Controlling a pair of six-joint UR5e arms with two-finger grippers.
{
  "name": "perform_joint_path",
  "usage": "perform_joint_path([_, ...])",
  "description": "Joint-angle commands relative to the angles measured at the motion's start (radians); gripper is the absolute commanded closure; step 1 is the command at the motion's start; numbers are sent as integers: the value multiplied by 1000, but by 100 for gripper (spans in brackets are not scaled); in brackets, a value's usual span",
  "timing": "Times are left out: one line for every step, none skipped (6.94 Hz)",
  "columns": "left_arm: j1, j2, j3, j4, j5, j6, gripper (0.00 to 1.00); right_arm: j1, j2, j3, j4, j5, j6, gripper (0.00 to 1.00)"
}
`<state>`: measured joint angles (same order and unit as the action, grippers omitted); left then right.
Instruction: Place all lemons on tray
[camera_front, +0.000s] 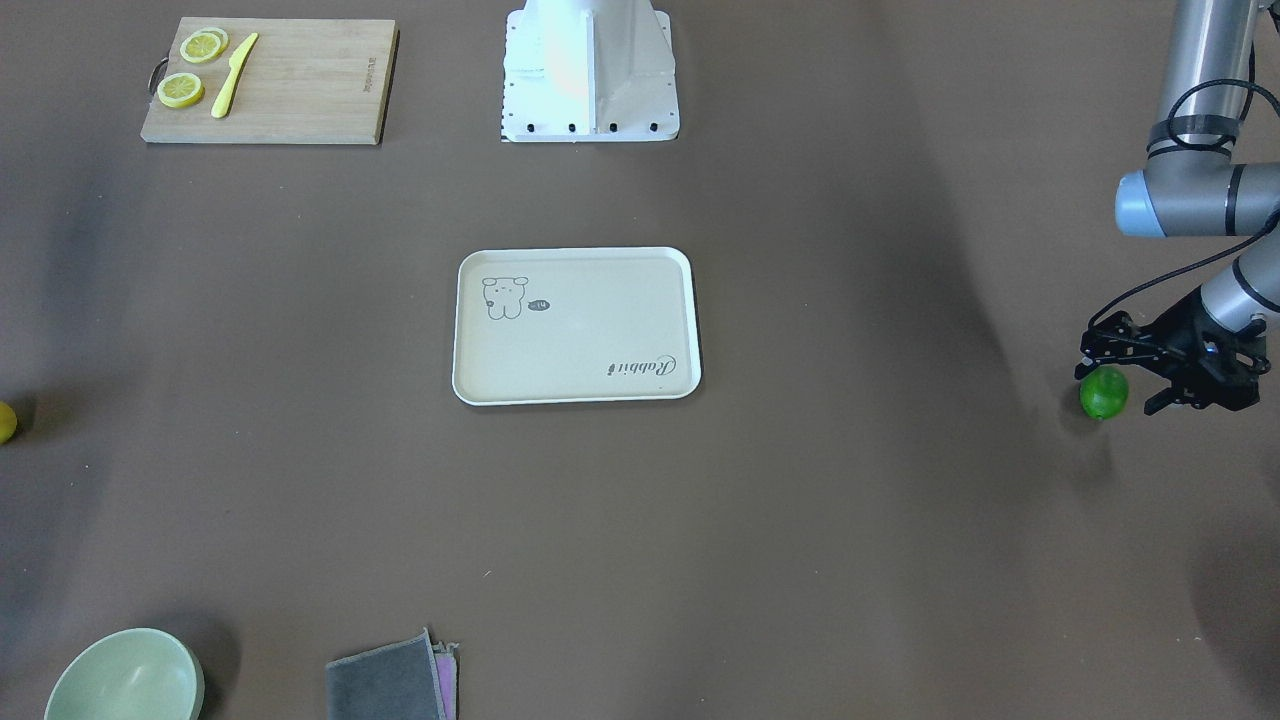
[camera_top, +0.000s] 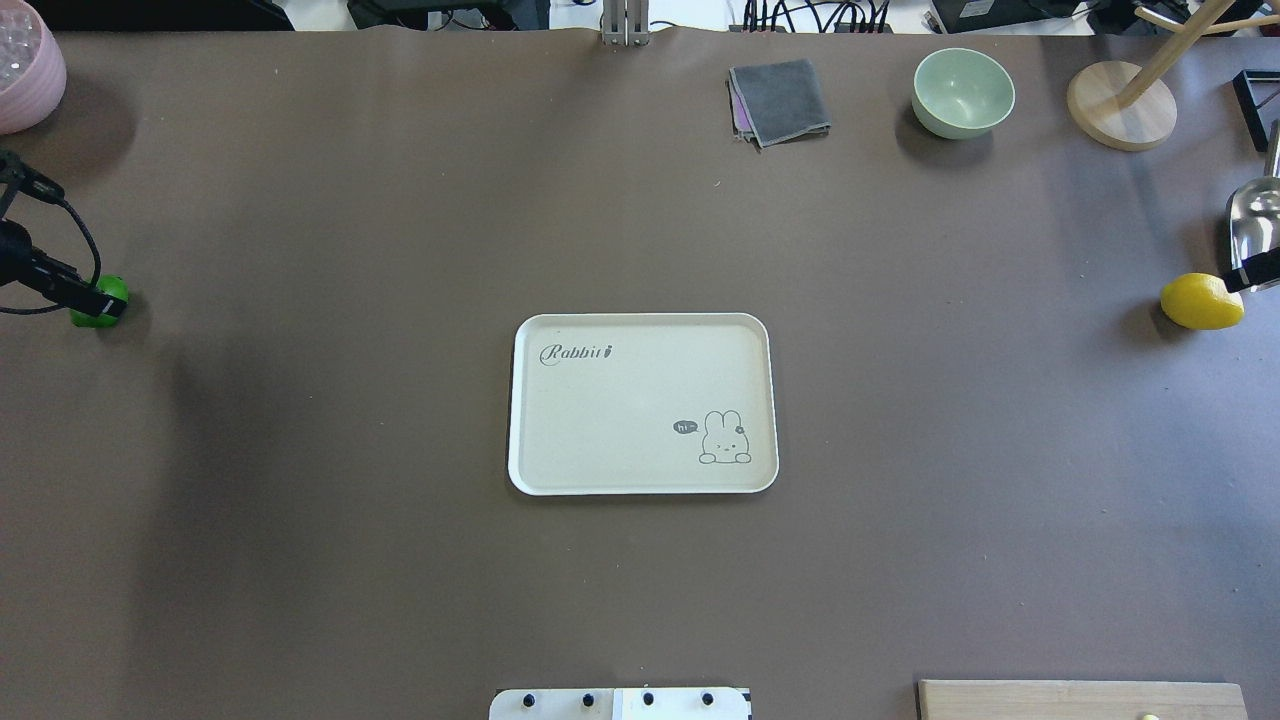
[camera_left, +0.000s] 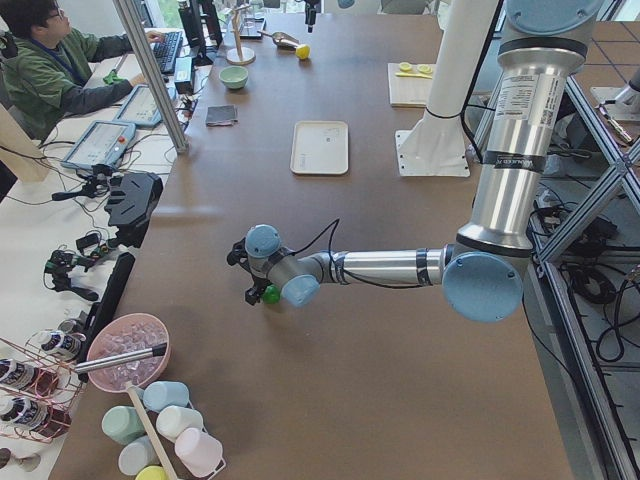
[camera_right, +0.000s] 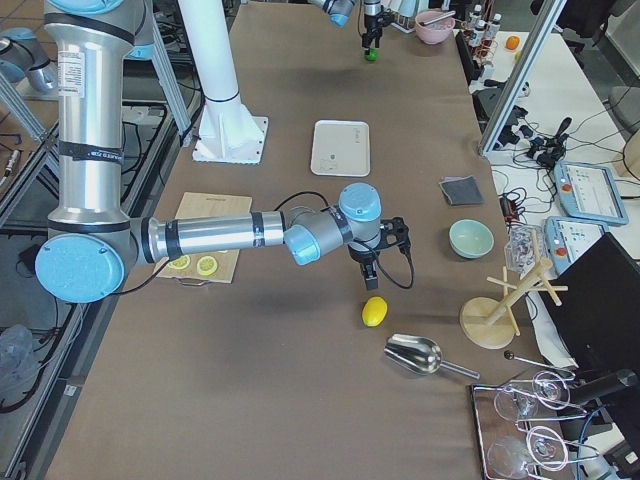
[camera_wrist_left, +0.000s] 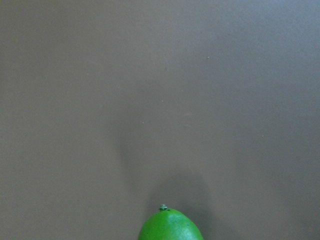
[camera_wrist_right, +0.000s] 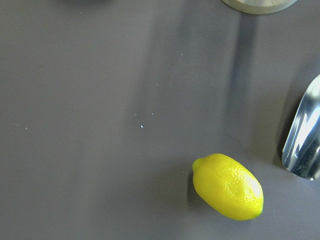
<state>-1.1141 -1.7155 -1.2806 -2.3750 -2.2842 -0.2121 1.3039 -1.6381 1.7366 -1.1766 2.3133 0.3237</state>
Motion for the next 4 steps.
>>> perform_joint_path([20, 7, 7, -41, 33, 0, 28, 0, 0, 1, 0, 0, 0, 0])
perform_joint_path([33, 8, 23, -64, 66, 0, 66, 0, 0, 4, 2, 0, 0, 0])
perform_joint_path([37, 8, 26, -75, 66, 0, 100, 0, 1, 6, 0, 0, 0, 0])
perform_joint_path([37, 7, 14, -78, 66, -1, 100, 0, 0, 8, 2, 0, 0, 0])
